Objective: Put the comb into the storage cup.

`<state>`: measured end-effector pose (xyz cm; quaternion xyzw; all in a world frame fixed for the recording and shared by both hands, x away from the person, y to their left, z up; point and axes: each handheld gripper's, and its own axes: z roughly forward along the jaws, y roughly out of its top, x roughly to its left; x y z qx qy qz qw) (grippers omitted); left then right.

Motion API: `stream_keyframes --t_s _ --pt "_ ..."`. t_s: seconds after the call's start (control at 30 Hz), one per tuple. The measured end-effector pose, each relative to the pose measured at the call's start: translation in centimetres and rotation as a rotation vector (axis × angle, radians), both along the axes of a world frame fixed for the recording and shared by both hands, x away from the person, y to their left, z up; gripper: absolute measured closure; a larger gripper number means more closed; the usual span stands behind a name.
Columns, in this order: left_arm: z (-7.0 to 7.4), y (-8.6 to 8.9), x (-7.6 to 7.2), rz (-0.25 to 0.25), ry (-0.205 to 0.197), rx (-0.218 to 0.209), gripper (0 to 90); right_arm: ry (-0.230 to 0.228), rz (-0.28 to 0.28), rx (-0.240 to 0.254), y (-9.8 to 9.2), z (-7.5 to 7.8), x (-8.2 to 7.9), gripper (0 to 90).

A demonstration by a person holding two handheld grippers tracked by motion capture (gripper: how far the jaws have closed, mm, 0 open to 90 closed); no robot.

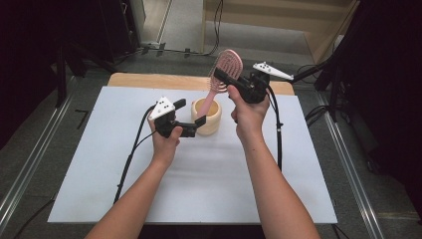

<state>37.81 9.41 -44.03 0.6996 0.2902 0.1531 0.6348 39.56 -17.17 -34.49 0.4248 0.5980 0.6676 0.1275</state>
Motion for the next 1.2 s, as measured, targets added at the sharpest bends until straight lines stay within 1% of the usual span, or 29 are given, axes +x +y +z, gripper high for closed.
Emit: stream_keyframes --t_s 0.03,0.1,0.2,0.23,0.27,0.4,0.53,0.63,0.67,0.7,0.73,0.9,0.97,1.0,1.07,1.1,1.13,1.2 --pt "0.0 0.0 0.0 0.0 0.0 0.0 0.0 0.0 0.0 0.0 0.0 0.0 0.0 61.8" --pt "-0.4 0.9 -0.3 0.012 0.006 0.003 0.0 -0.011 -0.001 -0.007 0.1 0.0 0.2 61.9" --pt "-0.7 1.7 -0.6 0.02 0.013 -0.001 0.0 -0.017 -0.004 -0.013 0.2 0.0 0.3 61.9" --pt "-0.7 1.7 -0.6 0.02 0.013 -0.001 0.0 -0.017 -0.004 -0.013 0.2 0.0 0.3 61.9" --pt "-0.9 2.2 -0.8 0.025 0.012 0.009 0.0 -0.024 -0.009 -0.018 0.2 -0.1 0.5 61.9" --pt "-1.1 2.7 -1.2 0.03 0.008 0.016 0.0 -0.025 -0.021 -0.024 0.0 -0.2 0.8 61.9" --pt "-1.5 3.8 -1.6 0.037 0.007 0.02 0.0 -0.026 -0.037 -0.026 -0.3 -0.4 1.1 61.9" --pt "-1.6 4.1 -1.8 0.042 0.011 0.018 0.0 -0.028 -0.048 -0.031 -0.4 -0.5 1.2 61.9" --pt "-1.7 4.5 -2.0 0.043 0.009 0.021 0.0 -0.027 -0.05 -0.04 -0.4 -0.6 1.3 61.9" --pt "-1.7 4.5 -2.0 0.043 0.009 0.021 0.0 -0.027 -0.05 -0.04 -0.4 -0.6 1.3 61.9" --pt "-1.9 4.8 -2.2 0.048 0.01 0.024 0.0 -0.03 -0.06 -0.056 -0.4 -0.7 1.4 61.9" --pt "-2.1 5.7 -2.8 0.064 0.002 0.026 0.0 -0.036 -0.072 -0.07 -0.3 -0.9 1.6 61.9" --pt "-2.2 5.9 -2.9 0.066 0.002 0.027 0.0 -0.04 -0.073 -0.079 -0.3 -1.0 1.7 61.9" --pt "-2.3 6.3 -3.1 0.069 0.006 0.034 0.0 -0.045 -0.079 -0.095 -0.2 -1.1 1.7 62.0" --pt "-2.4 6.5 -3.2 0.074 0.008 0.036 0.0 -0.05 -0.088 -0.1 -0.2 -1.2 1.9 61.9" --pt "-2.5 6.9 -3.4 0.076 0.006 0.038 0.0 -0.049 -0.092 -0.103 -0.2 -1.3 1.9 61.9" --pt "-2.5 6.9 -3.4 0.076 0.006 0.038 0.0 -0.049 -0.092 -0.103 -0.2 -1.3 1.9 61.9" --pt "-2.6 7.6 -3.7 0.085 0.005 0.041 0.0 -0.056 -0.103 -0.116 0.0 -1.5 2.1 61.9"
